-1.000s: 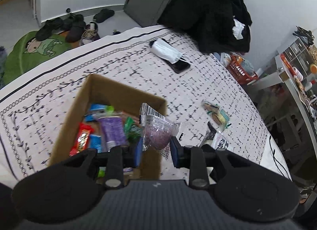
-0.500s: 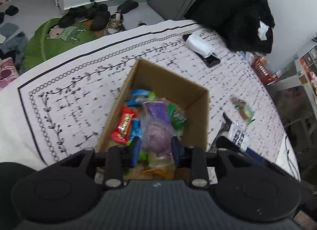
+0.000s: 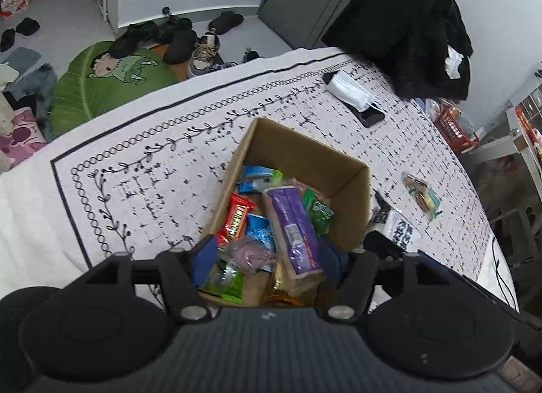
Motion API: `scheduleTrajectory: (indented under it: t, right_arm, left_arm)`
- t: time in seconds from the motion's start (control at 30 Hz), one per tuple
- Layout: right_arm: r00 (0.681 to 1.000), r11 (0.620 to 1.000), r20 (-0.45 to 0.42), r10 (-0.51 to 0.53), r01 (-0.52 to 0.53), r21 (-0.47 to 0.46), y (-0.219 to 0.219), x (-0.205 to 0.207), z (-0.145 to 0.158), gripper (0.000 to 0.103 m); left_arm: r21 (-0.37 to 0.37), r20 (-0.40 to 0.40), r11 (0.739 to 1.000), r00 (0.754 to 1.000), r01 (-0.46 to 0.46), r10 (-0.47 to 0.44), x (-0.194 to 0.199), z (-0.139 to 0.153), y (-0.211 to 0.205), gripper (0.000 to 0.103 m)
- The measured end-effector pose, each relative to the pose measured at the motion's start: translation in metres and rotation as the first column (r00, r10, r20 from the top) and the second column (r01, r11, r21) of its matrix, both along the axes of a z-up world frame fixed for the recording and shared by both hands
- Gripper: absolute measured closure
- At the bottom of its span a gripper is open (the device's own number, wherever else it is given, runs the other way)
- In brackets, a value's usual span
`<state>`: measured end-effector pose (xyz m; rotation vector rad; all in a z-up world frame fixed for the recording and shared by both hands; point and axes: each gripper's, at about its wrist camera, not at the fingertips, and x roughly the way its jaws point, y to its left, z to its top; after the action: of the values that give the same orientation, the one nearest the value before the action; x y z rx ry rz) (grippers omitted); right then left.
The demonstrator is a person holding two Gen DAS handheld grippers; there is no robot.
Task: Organize snacks
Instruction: 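Grasp the purple candy bag with the left gripper while the right lifts the white packet, then open both grippers over the box to drop the two snacks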
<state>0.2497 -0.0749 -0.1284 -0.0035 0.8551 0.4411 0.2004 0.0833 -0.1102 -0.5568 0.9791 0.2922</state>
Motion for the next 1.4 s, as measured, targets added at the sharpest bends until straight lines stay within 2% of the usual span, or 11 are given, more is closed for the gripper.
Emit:
scheduleTrajectory:
  t: [0.27,0.43,0.5,1.07,1.27,1.4]
  right_arm:
    - [1.0,1.0,-0.002,0.01,-0.01,0.005,0.003,0.002,-0.001,0.052]
    - [1.0,1.0,0.018,-0.014,0.013,0.028,-0.008,0.004,0.004,0.036]
    - [0.999,0.999,0.024,-0.029,0.028,0.04,-0.014,0.004,0.008,0.036]
    - [0.986,0.984,-0.015,-0.165,0.166,0.063,-0.092,0.03,0.004,0.035]
    - [0.977,0.975,-0.018,-0.211,0.212,0.07,-0.119,0.043,0.0,0.032]
    - [0.971,0.968,-0.02,-0.24,0.241,0.074,-0.135,0.053,-0.003,0.031]
  left_arm:
    - [0.016,-0.013,1.0,1.0,-0.025,0.025,-0.002,0.0,0.008,0.023]
    - [0.016,-0.016,1.0,1.0,-0.027,0.027,-0.001,-0.001,0.009,0.019]
    - [0.011,-0.012,1.0,1.0,-0.024,0.024,0.001,-0.002,0.009,0.014]
    - [0.068,-0.03,0.996,0.998,0.055,-0.053,0.042,-0.004,-0.038,0.009]
    - [0.061,0.002,0.994,0.996,0.088,-0.088,0.062,-0.004,-0.056,0.0]
    - [0.059,0.017,0.993,0.994,0.107,-0.108,0.077,-0.003,-0.069,0.0]
